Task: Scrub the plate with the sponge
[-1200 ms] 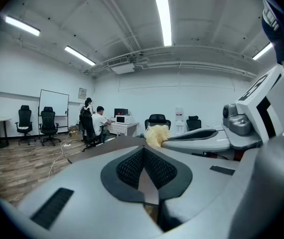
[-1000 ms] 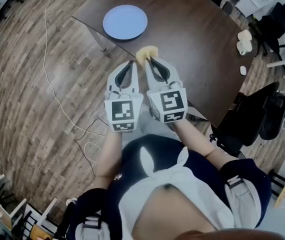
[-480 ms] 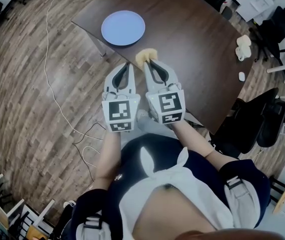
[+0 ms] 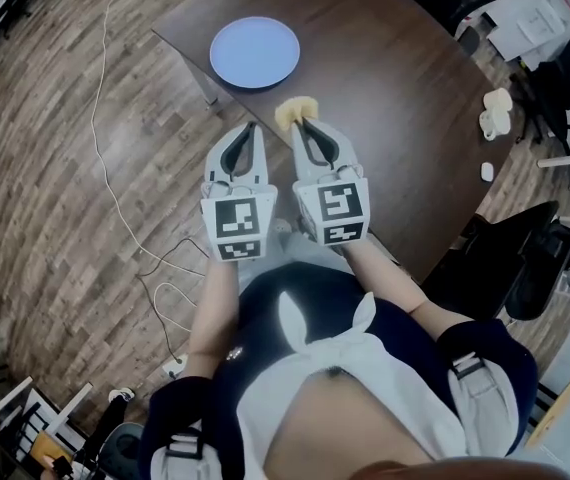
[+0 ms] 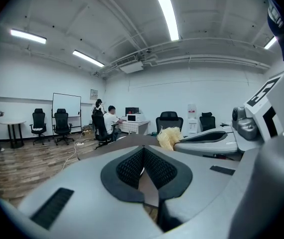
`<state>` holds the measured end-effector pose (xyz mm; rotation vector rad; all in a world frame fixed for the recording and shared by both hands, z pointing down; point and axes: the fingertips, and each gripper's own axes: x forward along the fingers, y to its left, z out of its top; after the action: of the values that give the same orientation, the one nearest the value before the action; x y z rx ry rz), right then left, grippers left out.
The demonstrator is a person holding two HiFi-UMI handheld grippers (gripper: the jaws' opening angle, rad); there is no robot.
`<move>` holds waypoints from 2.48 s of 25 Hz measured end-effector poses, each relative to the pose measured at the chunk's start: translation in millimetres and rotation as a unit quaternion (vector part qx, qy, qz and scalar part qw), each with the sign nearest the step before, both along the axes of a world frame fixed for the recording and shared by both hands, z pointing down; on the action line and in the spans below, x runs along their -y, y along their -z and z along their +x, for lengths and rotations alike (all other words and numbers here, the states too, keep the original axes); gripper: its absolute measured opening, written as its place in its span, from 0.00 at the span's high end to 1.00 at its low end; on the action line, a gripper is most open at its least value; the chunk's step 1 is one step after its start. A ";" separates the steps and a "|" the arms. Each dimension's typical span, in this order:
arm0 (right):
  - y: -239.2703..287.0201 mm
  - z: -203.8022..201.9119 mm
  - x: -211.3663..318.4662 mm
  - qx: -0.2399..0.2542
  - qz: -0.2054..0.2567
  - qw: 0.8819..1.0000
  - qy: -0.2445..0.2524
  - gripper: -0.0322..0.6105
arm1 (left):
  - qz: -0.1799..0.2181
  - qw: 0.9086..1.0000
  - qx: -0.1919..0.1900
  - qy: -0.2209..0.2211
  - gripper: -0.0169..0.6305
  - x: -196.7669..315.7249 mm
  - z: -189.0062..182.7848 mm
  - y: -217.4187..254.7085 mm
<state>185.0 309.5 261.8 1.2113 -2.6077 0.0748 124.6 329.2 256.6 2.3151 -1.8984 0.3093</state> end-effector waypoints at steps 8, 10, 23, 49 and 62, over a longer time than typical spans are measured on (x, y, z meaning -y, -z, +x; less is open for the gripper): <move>-9.4 -5.7 37.0 -0.008 -0.010 1.000 -0.004 0.91 | -0.018 1.000 0.002 -0.010 0.97 35.7 -4.2 -13.6; -11.9 -5.9 49.5 -0.010 -0.014 1.000 -0.009 0.91 | -0.024 1.000 -0.003 -0.011 0.97 47.3 -7.5 -17.1; -25.2 -39.0 156.3 -0.029 -0.029 0.999 -0.028 0.91 | -0.038 0.999 -0.009 -0.026 0.97 158.1 -51.3 -28.9; -115.8 -128.0 339.7 -0.093 -0.126 0.986 -0.049 0.91 | -0.144 0.988 -0.034 -0.054 0.97 311.0 -158.6 -130.2; -175.1 -140.0 378.6 -0.121 -0.173 0.976 -0.046 0.91 | -0.172 0.984 -0.035 -0.034 0.97 332.8 -180.5 -176.0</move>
<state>45.0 -69.2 436.9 1.1351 -2.2141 0.3590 -55.9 -3.6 432.6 2.1323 -1.5892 0.5109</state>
